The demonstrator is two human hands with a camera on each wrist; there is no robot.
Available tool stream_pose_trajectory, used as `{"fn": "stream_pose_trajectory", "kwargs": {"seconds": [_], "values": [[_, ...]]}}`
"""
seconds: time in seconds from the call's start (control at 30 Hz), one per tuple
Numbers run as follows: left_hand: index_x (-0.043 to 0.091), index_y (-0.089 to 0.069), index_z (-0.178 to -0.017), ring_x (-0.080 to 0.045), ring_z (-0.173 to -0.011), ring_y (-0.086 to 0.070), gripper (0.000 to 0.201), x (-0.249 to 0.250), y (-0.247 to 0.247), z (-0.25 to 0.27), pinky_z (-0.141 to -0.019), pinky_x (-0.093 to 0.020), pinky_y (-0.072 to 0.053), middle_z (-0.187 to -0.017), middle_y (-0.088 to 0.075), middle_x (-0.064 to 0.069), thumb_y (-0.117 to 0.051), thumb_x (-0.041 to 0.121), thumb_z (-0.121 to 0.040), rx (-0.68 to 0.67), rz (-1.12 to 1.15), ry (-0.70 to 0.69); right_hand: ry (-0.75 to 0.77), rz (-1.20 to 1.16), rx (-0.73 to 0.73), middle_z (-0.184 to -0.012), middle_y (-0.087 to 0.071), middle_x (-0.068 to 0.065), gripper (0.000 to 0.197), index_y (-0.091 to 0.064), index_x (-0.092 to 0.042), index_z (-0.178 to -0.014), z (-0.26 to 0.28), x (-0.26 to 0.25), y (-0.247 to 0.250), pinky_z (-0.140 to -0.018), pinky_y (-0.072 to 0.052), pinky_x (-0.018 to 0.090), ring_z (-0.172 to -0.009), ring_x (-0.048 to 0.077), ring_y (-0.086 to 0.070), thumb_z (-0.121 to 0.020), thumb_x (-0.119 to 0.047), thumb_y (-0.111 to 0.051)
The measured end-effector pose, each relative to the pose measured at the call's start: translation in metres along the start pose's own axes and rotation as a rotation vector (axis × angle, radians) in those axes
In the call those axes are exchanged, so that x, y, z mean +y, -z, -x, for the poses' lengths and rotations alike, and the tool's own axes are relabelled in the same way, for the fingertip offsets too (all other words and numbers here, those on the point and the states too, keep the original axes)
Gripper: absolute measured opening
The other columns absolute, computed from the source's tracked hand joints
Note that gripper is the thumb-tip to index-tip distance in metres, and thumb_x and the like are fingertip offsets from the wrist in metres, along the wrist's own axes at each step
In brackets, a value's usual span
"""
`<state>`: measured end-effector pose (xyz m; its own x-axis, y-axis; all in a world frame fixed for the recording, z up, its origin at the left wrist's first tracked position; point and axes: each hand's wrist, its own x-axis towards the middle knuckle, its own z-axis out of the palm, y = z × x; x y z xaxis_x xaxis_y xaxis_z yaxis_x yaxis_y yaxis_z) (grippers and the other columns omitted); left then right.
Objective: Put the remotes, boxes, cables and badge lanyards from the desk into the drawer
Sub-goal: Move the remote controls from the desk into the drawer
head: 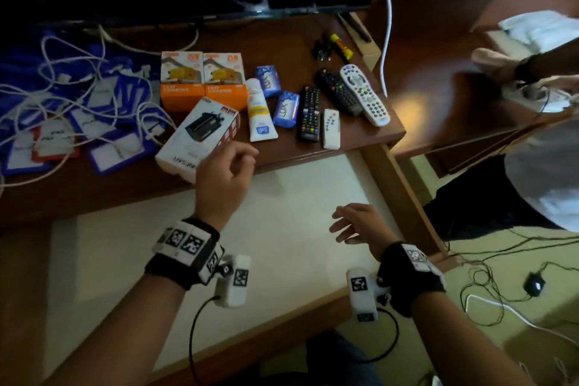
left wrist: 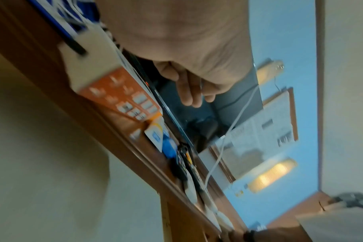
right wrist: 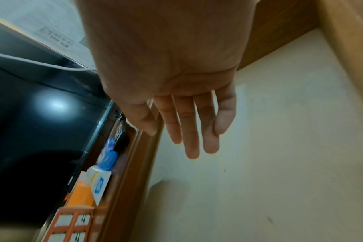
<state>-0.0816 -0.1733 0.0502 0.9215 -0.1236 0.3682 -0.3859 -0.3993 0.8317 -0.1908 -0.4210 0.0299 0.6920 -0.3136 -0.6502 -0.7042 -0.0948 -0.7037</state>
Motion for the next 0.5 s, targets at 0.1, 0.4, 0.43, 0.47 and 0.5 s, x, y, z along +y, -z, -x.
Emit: {"fn": "stream_pose_trajectory", "kwargs": {"seconds": [0.1, 0.4, 0.43, 0.47, 0.5], "values": [[0.022, -0.067, -0.086, -0.011, -0.075, -0.063, 0.014, 0.019, -0.053, -0.013, -0.072, -0.029, -0.052, -0.079, -0.067, 0.009, -0.055, 0.016, -0.083, -0.157, 0.045, 0.040, 0.066, -0.007, 0.057, -0.075, -0.069, 0.015, 0.020, -0.064, -0.004, -0.085, -0.022, -0.013, 0.025, -0.050, -0.038, 0.023, -0.051, 0.020, -0.057, -0.094, -0.018, -0.054], [0.023, -0.070, -0.085, -0.007, -0.065, -0.059, 0.013, 0.045, -0.213, -0.087, -0.065, -0.011, -0.043, -0.077, -0.068, 0.009, -0.060, 0.016, -0.079, -0.314, -0.030, 0.178, 0.607, 0.047, 0.117, -0.078, -0.065, -0.003, 0.010, -0.067, -0.024, -0.070, -0.124, -0.065, 0.118, -0.075, -0.044, 0.032, -0.077, 0.015, -0.056, -0.079, -0.021, -0.065], [0.022, -0.070, -0.086, -0.008, -0.067, -0.059, 0.014, 0.047, -0.230, -0.097, -0.066, -0.009, -0.041, -0.079, -0.069, 0.008, -0.062, 0.013, -0.080, -0.316, -0.056, 0.178, 0.689, 0.111, 0.152, -0.085, -0.063, -0.005, 0.007, -0.069, -0.024, -0.073, -0.136, -0.069, 0.128, -0.080, -0.042, 0.032, -0.085, 0.018, -0.056, -0.076, -0.023, -0.063], [0.022, -0.070, -0.086, -0.008, -0.070, -0.059, 0.014, 0.047, -0.244, -0.105, -0.068, -0.009, -0.040, -0.082, -0.070, 0.007, -0.064, 0.010, -0.081, -0.305, -0.086, 0.171, 0.759, 0.214, 0.200, -0.096, -0.063, -0.004, 0.012, -0.071, -0.021, -0.078, -0.148, -0.074, 0.137, -0.085, -0.040, 0.032, -0.094, 0.019, -0.053, -0.074, -0.024, -0.060], [0.021, -0.071, -0.086, -0.009, -0.074, -0.060, 0.014, 0.048, -0.257, -0.113, -0.070, -0.010, -0.040, -0.084, -0.071, 0.006, -0.064, 0.010, -0.081, -0.282, -0.104, 0.161, 0.810, 0.306, 0.246, -0.110, -0.061, -0.002, 0.018, -0.072, -0.019, -0.084, -0.161, -0.078, 0.144, -0.088, -0.039, 0.032, -0.102, 0.021, -0.050, -0.074, -0.024, -0.058]]}}
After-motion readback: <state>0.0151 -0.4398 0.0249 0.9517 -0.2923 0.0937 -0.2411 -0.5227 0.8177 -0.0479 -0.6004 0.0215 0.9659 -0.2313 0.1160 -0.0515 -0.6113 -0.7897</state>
